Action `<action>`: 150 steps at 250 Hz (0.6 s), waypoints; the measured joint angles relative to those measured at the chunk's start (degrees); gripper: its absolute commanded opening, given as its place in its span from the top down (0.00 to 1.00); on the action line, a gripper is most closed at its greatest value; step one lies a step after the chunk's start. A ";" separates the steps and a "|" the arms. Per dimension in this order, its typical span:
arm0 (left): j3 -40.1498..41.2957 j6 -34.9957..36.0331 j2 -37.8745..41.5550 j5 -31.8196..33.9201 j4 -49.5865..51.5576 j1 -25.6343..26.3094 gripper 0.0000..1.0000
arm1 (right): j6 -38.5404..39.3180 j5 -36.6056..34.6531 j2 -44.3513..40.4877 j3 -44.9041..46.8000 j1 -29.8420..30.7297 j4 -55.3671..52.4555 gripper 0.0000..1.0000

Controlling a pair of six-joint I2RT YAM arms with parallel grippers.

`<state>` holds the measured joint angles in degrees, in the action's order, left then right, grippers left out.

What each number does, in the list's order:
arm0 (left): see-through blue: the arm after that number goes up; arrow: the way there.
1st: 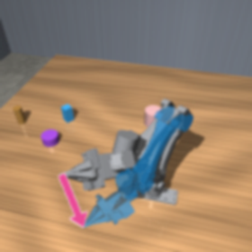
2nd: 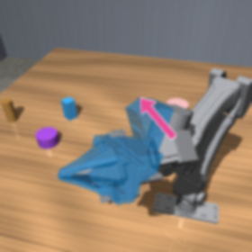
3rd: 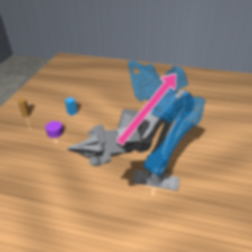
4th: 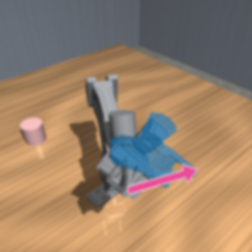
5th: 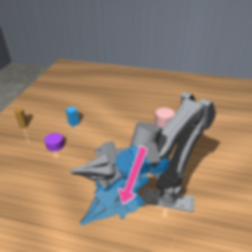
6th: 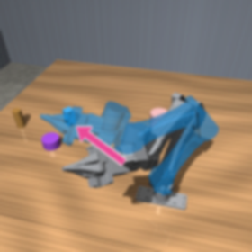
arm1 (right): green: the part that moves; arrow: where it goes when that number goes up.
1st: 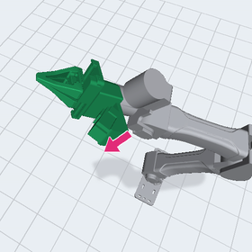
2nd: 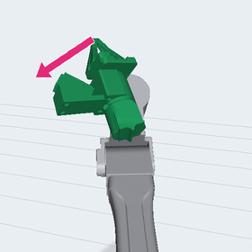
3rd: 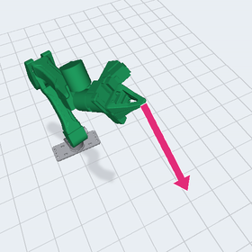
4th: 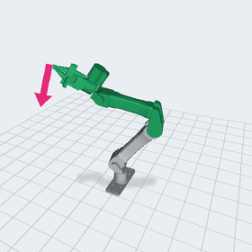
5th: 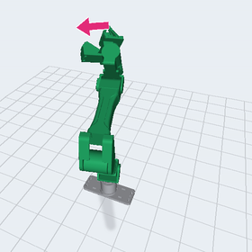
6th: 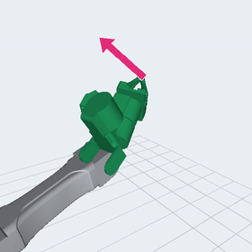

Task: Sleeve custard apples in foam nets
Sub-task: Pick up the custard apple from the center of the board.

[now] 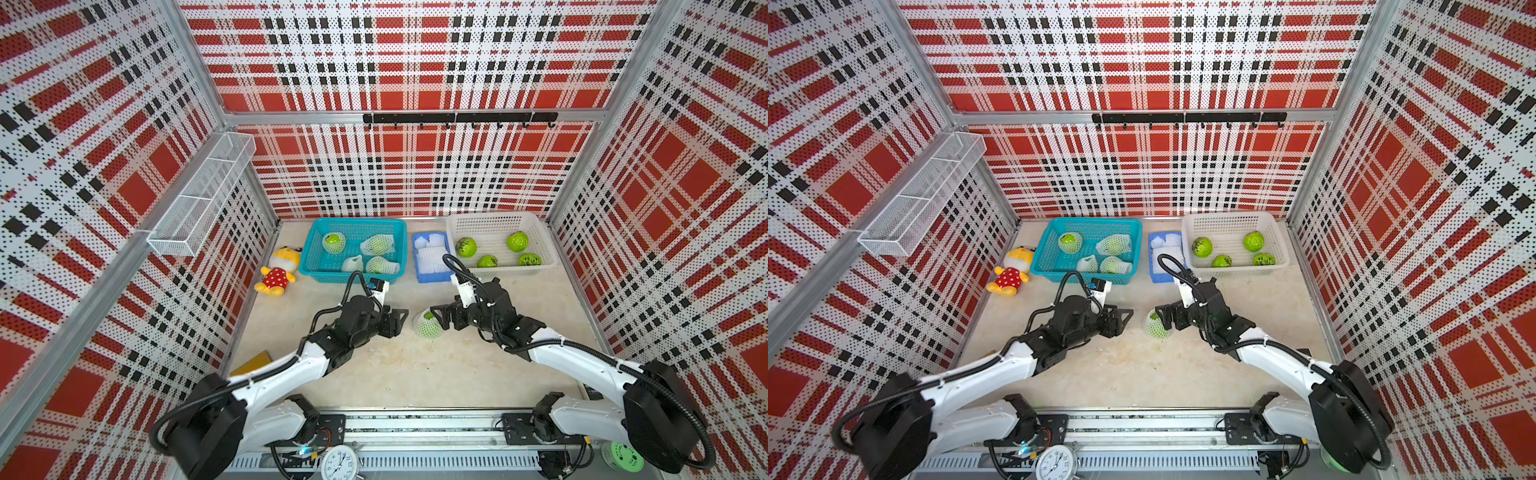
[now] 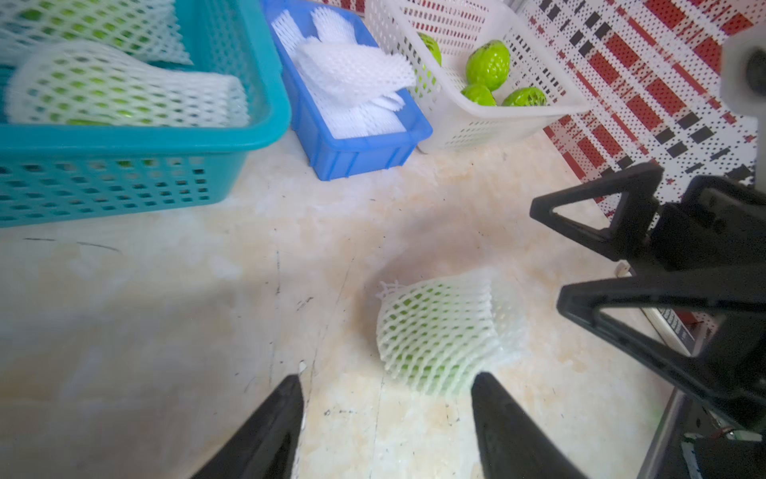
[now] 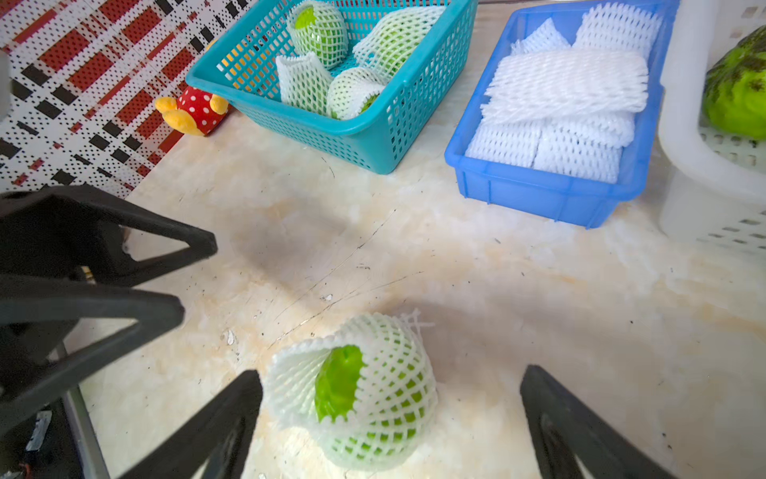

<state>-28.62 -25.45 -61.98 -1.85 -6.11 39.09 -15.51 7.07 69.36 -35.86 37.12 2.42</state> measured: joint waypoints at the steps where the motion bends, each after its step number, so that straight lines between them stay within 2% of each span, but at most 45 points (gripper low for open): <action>1: 0.07 0.02 0.22 0.11 0.15 -0.02 0.32 | 0.02 -0.02 -0.04 0.00 0.07 0.00 0.00; 30: 1.09 0.15 6.99 3.06 4.81 -0.76 0.32 | 0.98 -1.40 -1.25 0.00 2.75 -0.09 0.00; 60: 1.09 0.55 10.19 4.68 7.39 -1.60 0.32 | 1.14 -2.86 -1.36 0.31 4.74 0.33 0.00; 94: 1.09 1.07 10.05 5.14 8.76 -1.79 0.32 | 0.68 -5.01 0.98 1.05 4.94 1.77 0.00; 150: 1.09 1.16 6.82 4.44 8.22 -1.77 0.31 | -0.52 -8.68 11.45 -0.44 6.10 2.60 0.04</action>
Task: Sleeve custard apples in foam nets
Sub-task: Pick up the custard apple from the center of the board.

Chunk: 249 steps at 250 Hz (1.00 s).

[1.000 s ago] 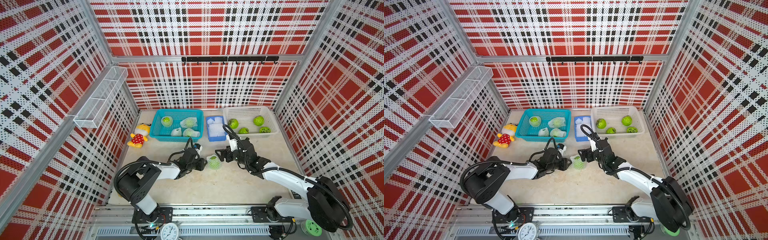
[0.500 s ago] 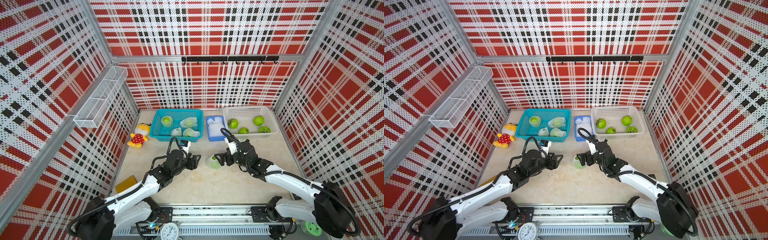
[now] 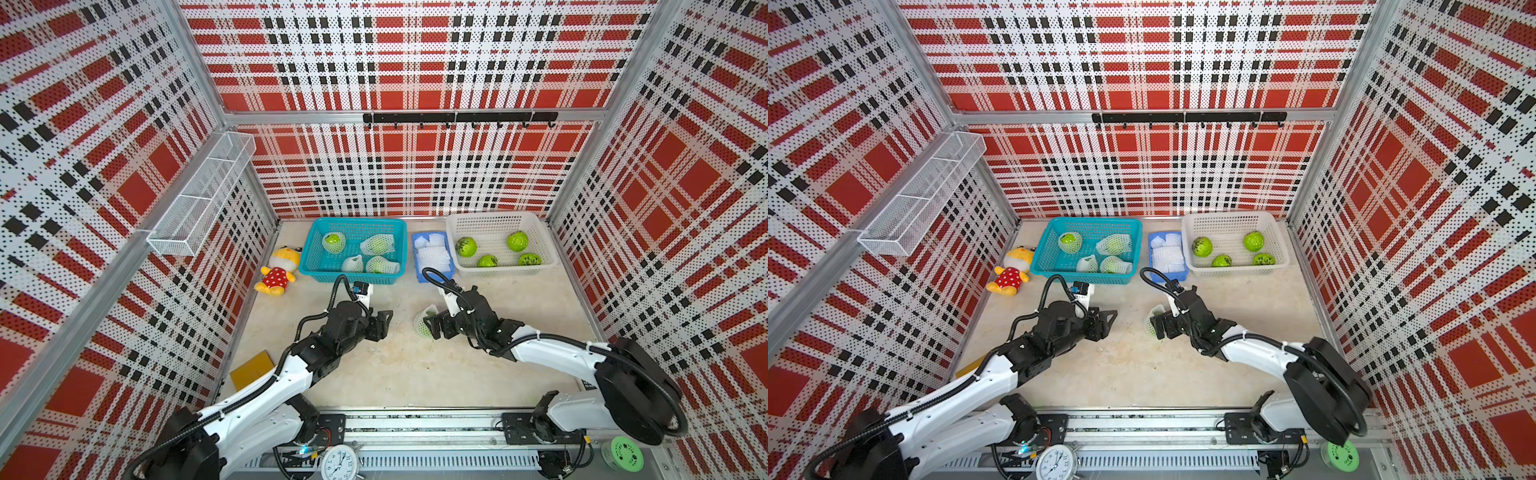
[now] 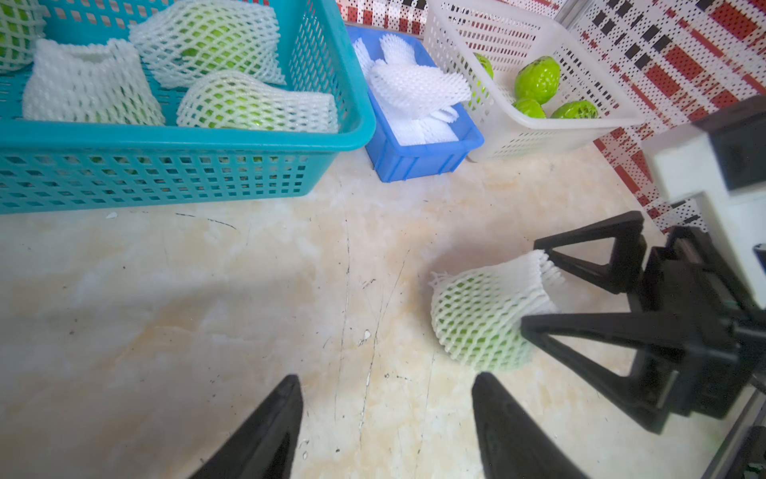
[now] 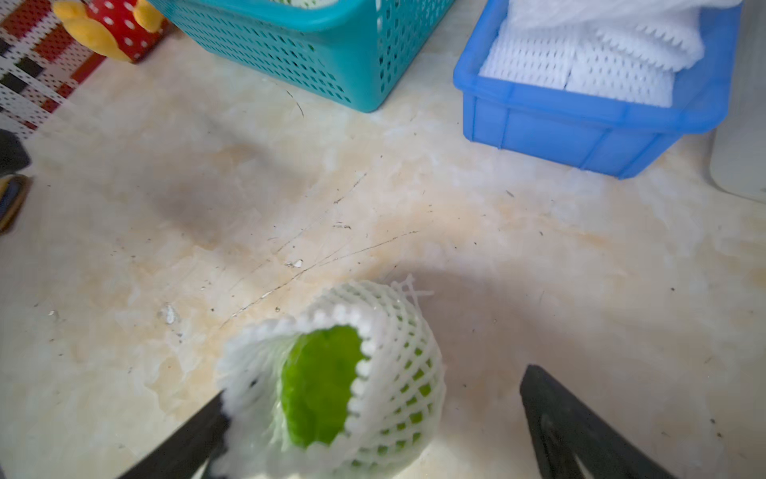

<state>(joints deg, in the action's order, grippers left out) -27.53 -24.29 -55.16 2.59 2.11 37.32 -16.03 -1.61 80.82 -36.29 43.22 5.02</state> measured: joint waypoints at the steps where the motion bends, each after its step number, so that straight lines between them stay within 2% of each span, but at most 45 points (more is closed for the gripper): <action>1: 0.00 0.00 -0.04 -0.02 0.00 0.00 0.31 | -0.09 -0.22 0.26 -0.09 0.07 -0.02 0.04; 44: 0.37 -0.04 -0.63 -0.66 -0.79 0.00 0.30 | -1.70 -1.05 4.22 -0.72 1.44 3.74 0.11; 93: 0.83 -0.07 -0.66 -0.76 -1.38 0.00 0.30 | -3.54 -1.51 7.82 -1.95 3.15 7.41 0.14; 163: 0.92 -0.07 -0.74 -0.83 -1.64 -0.02 0.30 | -5.09 -1.84 8.41 -1.60 3.63 9.03 0.09; 249: 0.96 -0.11 -0.63 -0.98 -1.66 -0.02 0.30 | -7.30 0.96 8.48 0.42 4.59 10.43 0.06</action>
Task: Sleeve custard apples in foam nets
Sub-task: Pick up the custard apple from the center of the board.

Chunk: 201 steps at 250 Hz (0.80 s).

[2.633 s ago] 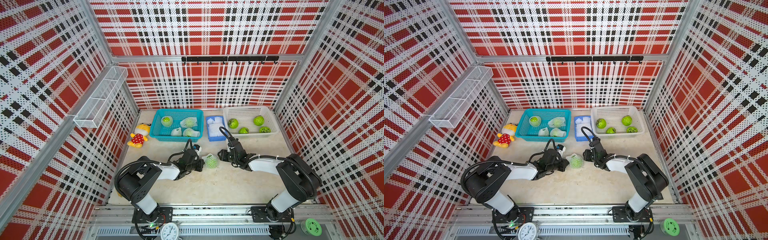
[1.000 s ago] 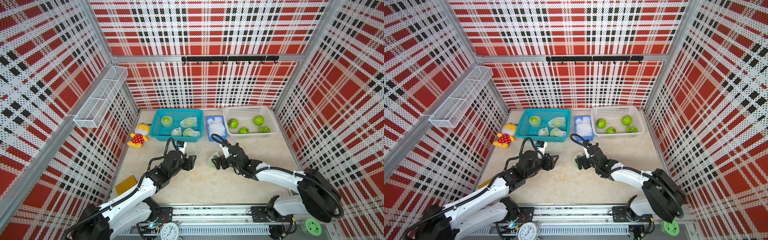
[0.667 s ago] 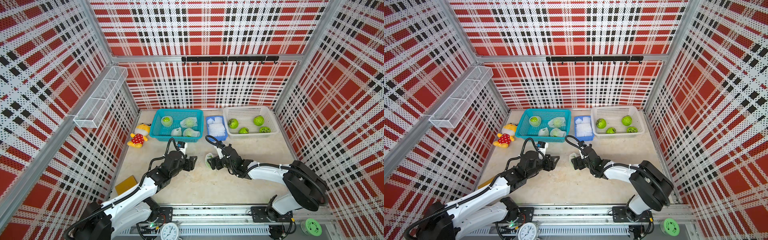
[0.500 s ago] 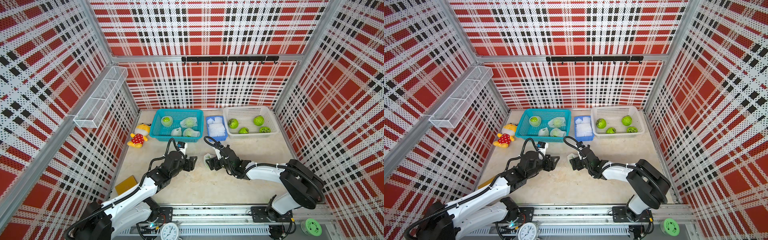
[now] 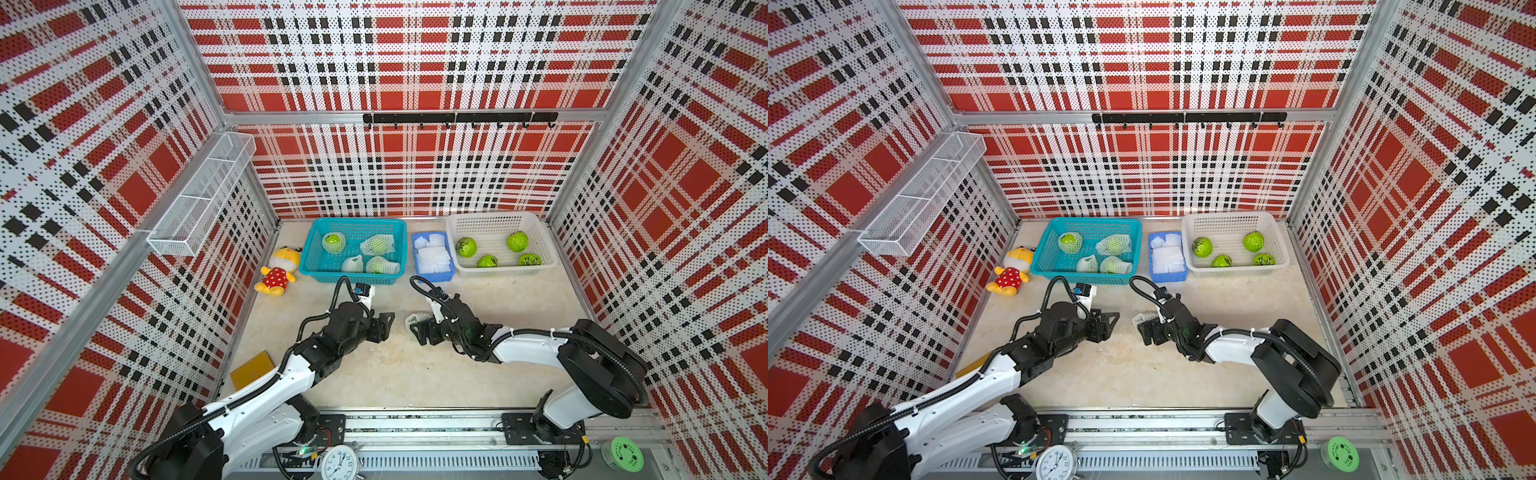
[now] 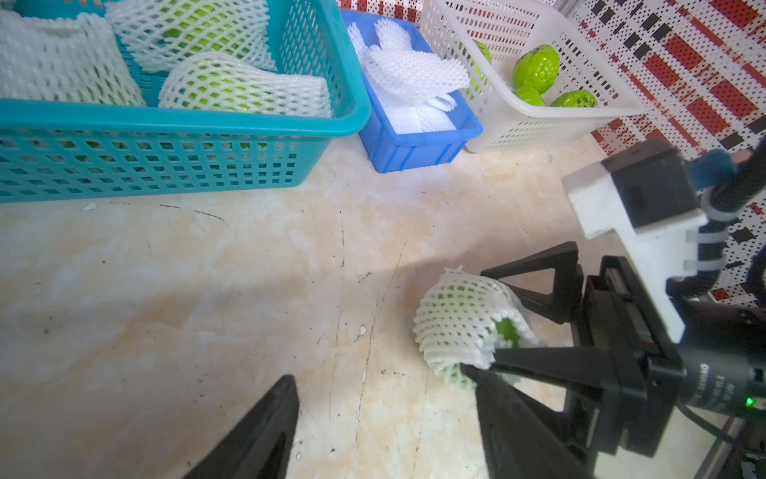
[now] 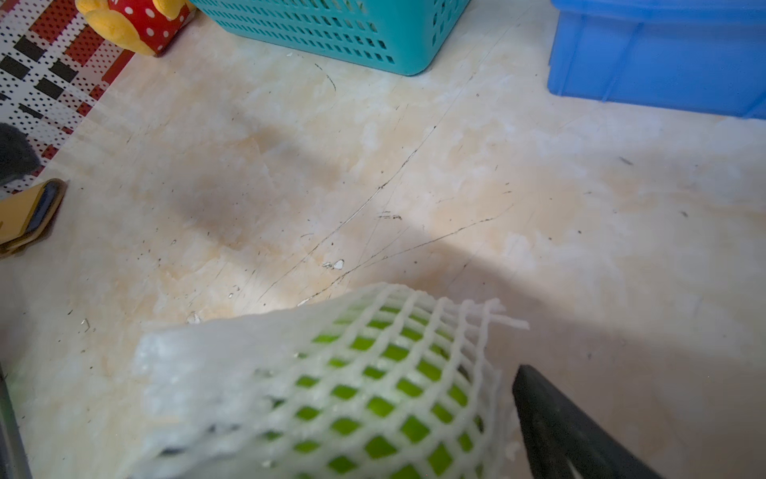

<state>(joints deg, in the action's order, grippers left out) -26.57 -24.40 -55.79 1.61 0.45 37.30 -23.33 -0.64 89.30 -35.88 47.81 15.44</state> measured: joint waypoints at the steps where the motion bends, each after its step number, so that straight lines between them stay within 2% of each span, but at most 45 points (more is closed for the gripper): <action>1: 0.02 0.00 0.00 0.00 0.00 0.00 0.29 | 0.00 0.02 0.00 0.00 0.02 0.00 0.06; 63: 0.92 -0.04 3.02 -0.07 0.24 0.00 0.29 | -0.44 0.46 1.25 0.00 1.11 0.09 0.07; 89: 1.20 -0.07 5.18 -0.02 1.03 0.00 0.29 | -0.68 0.61 2.54 -0.02 1.70 0.11 0.11; 143: 1.31 -0.17 9.79 0.28 3.54 -0.44 0.29 | -1.18 0.28 2.64 -0.37 2.67 -0.66 0.29; 201: -0.52 0.15 14.21 0.50 9.68 -1.88 0.29 | 0.28 -3.04 -4.48 -5.29 2.71 -10.12 0.31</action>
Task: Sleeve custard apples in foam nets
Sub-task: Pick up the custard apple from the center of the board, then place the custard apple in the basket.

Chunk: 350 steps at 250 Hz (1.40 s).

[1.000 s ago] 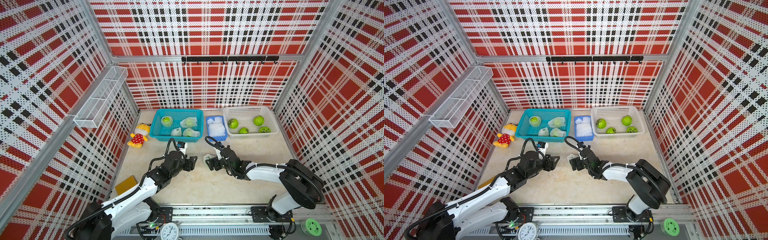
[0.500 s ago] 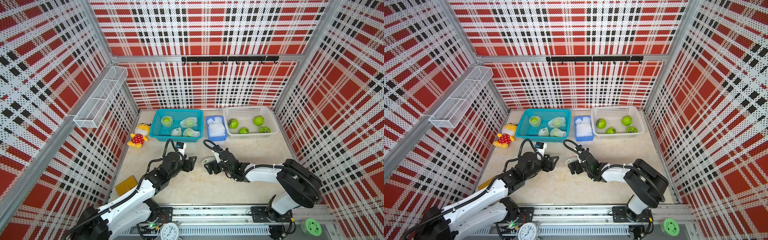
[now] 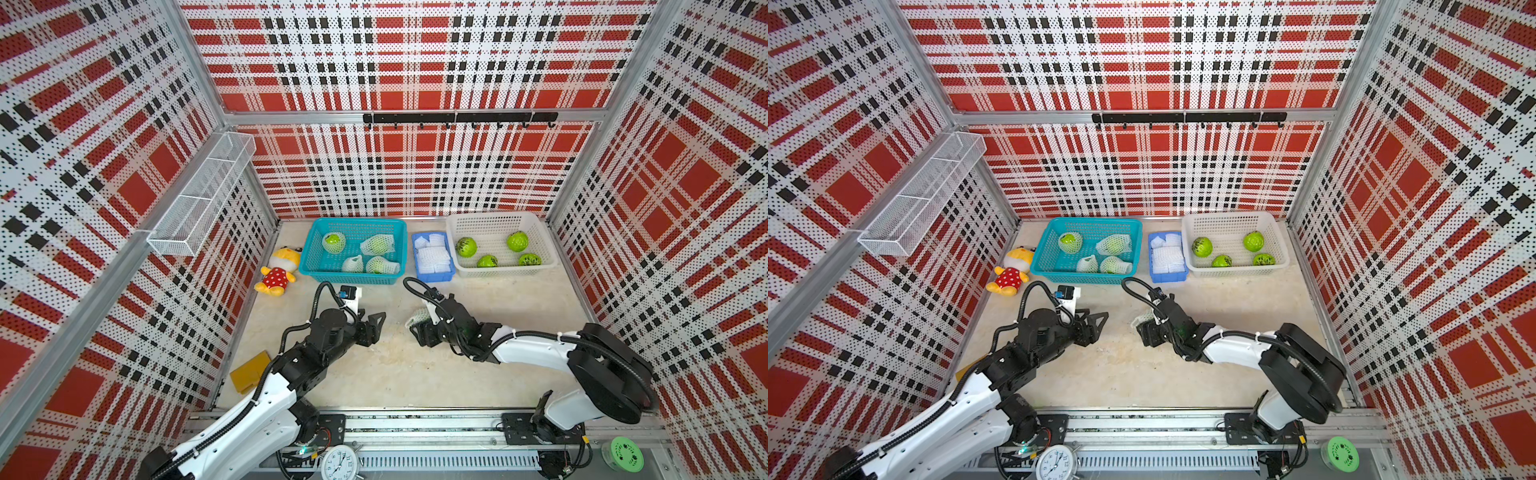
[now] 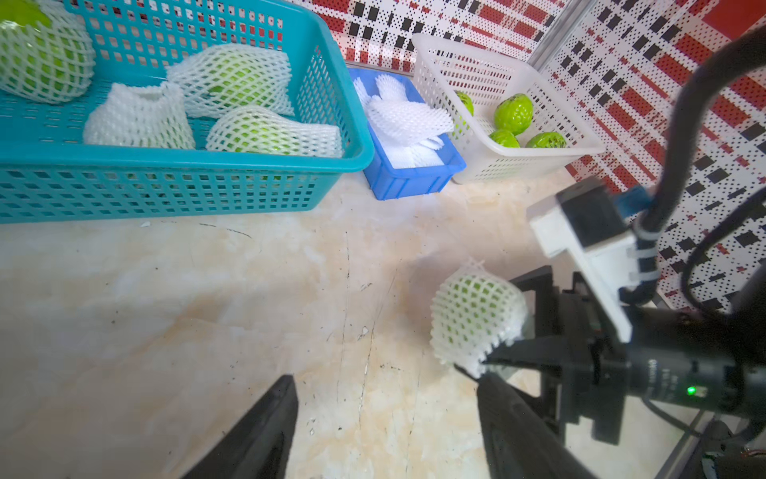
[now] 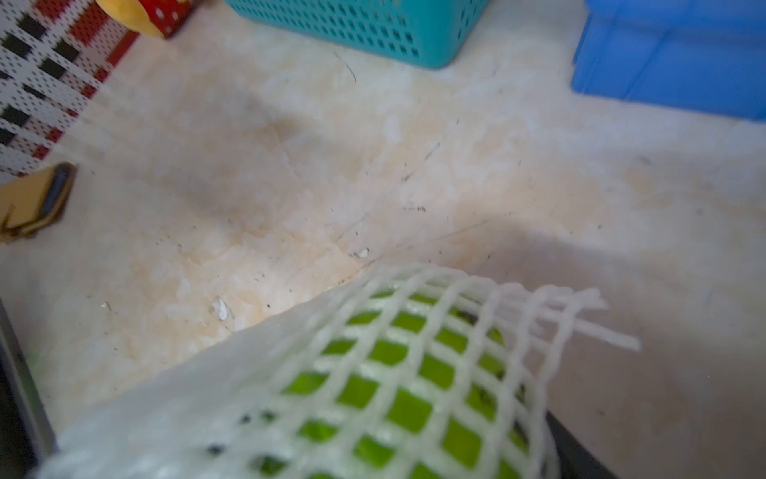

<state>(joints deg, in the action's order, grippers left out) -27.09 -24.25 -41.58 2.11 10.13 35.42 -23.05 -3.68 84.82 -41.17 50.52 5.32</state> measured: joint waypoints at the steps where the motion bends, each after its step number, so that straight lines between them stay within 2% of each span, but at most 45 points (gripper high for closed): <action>1: -0.11 0.04 0.04 -0.02 0.13 -0.07 0.29 | 0.13 -0.20 -0.31 -0.39 0.00 -0.44 0.31; 44: -9.07 1.81 0.70 -0.44 7.52 -5.07 0.29 | 4.85 -4.72 -3.54 -13.25 0.00 -7.96 0.30; 78: -17.77 4.11 -0.20 -2.34 11.91 -15.34 0.29 | 10.71 -10.62 0.81 -28.00 -0.17 -11.26 0.30; 94: -21.11 5.51 -1.57 -1.77 13.57 -18.99 0.29 | 13.29 -12.94 6.05 -36.39 -0.66 -12.07 0.30; 121: -24.83 7.93 -4.28 -1.22 14.75 -21.42 0.29 | 16.11 -15.15 16.85 -50.14 -2.45 -13.68 0.30; 170: -25.90 9.84 -9.73 -1.27 15.19 -25.46 0.29 | 19.45 -13.97 37.83 -73.26 -5.77 -19.61 0.30; 197: -25.88 10.19 -11.47 -1.66 14.84 -26.97 0.29 | 20.98 -12.28 46.73 -82.03 -7.19 -22.49 0.29; 234: -25.81 10.16 -13.81 -2.16 13.03 -28.13 0.29 | 22.56 -9.79 54.93 -89.31 -8.55 -24.72 0.29; 271: -24.94 10.01 -16.92 -3.23 10.56 -28.37 0.29 | 22.80 -7.17 59.65 -93.22 -9.44 -24.87 0.29; 350: -23.71 9.92 -19.65 -4.26 8.59 -28.37 0.29 | 22.82 -4.17 63.19 -94.27 -9.73 -24.68 0.27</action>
<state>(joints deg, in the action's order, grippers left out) -50.81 -14.33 -61.23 -2.15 18.72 7.05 -0.23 -7.86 148.00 -135.44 40.80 -19.35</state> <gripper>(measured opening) 0.706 0.737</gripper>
